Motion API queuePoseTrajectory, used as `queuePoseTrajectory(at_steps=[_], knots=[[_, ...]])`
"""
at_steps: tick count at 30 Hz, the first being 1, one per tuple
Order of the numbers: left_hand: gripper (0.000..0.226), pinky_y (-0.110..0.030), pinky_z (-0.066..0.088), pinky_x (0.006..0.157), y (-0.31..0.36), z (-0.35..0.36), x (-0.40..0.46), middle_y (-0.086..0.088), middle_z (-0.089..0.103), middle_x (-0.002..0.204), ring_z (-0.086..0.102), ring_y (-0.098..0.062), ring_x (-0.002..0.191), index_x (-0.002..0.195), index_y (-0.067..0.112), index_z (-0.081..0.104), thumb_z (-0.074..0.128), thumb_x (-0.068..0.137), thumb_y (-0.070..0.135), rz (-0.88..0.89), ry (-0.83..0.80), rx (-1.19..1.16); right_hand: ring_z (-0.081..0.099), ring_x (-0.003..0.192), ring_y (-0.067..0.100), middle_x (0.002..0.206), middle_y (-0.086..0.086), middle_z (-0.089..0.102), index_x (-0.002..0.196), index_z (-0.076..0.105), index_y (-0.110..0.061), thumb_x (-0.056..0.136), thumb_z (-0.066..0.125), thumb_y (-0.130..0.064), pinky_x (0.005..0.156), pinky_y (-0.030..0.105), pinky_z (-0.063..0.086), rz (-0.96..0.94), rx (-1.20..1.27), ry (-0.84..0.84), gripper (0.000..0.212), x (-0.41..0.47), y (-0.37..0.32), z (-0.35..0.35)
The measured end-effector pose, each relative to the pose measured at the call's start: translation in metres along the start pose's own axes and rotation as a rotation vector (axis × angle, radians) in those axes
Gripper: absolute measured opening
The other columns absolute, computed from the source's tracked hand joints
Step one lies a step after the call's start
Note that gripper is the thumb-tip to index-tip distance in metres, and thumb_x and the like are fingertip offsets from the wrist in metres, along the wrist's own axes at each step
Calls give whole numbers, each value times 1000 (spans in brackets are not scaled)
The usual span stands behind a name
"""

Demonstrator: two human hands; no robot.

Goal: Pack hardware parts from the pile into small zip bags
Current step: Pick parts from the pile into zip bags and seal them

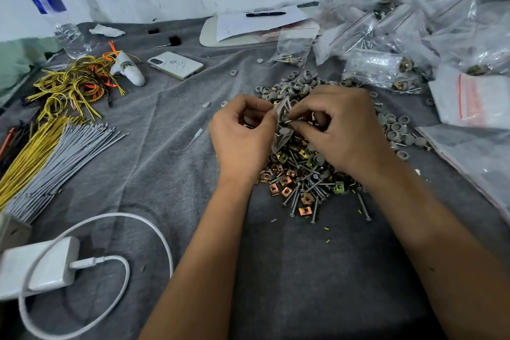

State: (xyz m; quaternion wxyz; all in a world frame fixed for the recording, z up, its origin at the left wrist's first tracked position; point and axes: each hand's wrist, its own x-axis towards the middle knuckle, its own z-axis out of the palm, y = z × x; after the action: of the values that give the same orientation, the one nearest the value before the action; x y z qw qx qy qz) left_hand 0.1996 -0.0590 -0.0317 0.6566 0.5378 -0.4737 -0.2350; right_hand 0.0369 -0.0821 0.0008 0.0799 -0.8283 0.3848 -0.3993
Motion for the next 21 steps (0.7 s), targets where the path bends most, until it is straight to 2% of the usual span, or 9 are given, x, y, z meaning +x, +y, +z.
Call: queuePoseTrajectory(at_steps=[2, 6, 8, 11, 14, 16, 18, 21], knots=[[12, -28, 46, 55, -1, -1, 1, 6, 67, 66, 55, -10, 61, 77, 21, 75, 76, 79, 9, -18, 0, -29, 49, 72, -17, 79, -21, 51, 95, 82, -13, 81, 84, -10, 69, 0, 31, 3, -26, -19, 14, 0, 1, 1], [19, -28, 48, 60, -4, -5, 9, 5, 66, 65, 55, -13, 63, 71, 26, 76, 78, 74, 7, -56, 44, -120, 46, 74, -4, 89, -10, 58, 98, 81, -16, 85, 82, -12, 70, 2, 30, 19, -93, -130, 14, 0, 3, 3], [19, -35, 50, 65, -5, -10, 12, -1, 68, 68, 56, -20, 66, 72, 25, 78, 80, 72, 7, -99, 23, -174, 47, 77, -1, 91, -10, 57, 102, 81, -16, 88, 79, -13, 71, 3, 29, 35, -100, -156, 14, 0, 4, 3], [14, -30, 45, 58, -5, -15, 13, 0, 65, 66, 52, -15, 59, 75, 21, 78, 82, 73, 7, -120, -90, -197, 45, 72, -10, 90, -10, 59, 104, 81, -16, 90, 75, -11, 70, 2, 31, 31, -46, -114, 16, 0, 2, 3], [12, -27, 44, 57, -3, -15, 12, -4, 66, 67, 52, -14, 58, 80, 14, 78, 80, 76, 2, -129, -133, -185, 51, 69, -13, 83, -17, 58, 103, 79, -14, 85, 81, -11, 68, 1, 36, 19, -11, -66, 18, -1, -3, 3], [13, -30, 46, 61, -2, -14, 11, -11, 67, 71, 54, -20, 62, 81, 12, 78, 80, 77, 0, -129, -128, -186, 54, 65, -5, 75, -25, 53, 95, 75, -15, 81, 86, -13, 63, 3, 39, 39, 7, -34, 19, -2, -6, 2], [14, -36, 47, 65, 0, -13, 11, -21, 68, 77, 55, -29, 67, 79, 14, 78, 81, 76, 1, -135, -116, -206, 53, 61, -2, 71, -27, 49, 90, 71, -16, 78, 88, -15, 61, 4, 39, 51, 8, -6, 21, -2, -8, 2], [13, -47, 46, 71, 3, -13, 11, -29, 66, 82, 54, -36, 74, 76, 16, 79, 82, 72, 4, -155, -94, -248, 53, 64, -9, 71, -32, 44, 87, 72, -14, 76, 90, -16, 65, 2, 38, 25, 9, 22, 21, -3, -9, 2]])
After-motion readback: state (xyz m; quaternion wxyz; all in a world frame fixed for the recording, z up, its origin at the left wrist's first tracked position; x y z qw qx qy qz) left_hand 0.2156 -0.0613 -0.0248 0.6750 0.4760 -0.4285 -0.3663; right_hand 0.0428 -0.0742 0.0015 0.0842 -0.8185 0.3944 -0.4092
